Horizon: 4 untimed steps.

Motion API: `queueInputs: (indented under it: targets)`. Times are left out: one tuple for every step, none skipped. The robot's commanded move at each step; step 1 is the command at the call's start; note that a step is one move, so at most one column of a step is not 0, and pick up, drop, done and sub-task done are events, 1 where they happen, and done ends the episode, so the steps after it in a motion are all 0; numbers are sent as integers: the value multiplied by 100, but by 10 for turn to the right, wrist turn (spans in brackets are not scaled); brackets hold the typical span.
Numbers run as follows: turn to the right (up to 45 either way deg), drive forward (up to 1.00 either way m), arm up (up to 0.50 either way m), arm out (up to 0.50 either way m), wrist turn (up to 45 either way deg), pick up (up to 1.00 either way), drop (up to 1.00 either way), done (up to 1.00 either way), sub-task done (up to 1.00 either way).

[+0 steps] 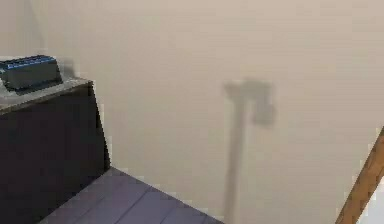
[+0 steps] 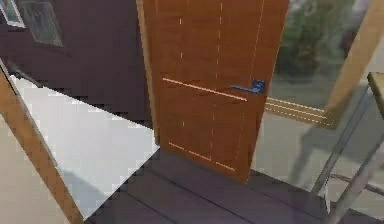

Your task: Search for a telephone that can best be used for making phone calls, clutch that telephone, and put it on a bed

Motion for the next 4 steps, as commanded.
queueInputs:
  targets:
    - [450,0,0,0,0,0,0,0,0]
    - [450,0,0,0,0,0,0,0,0]
    - [450,0,0,0,0,0,0,0,0]
    - [390,0,0,0,0,0,0,0,0]
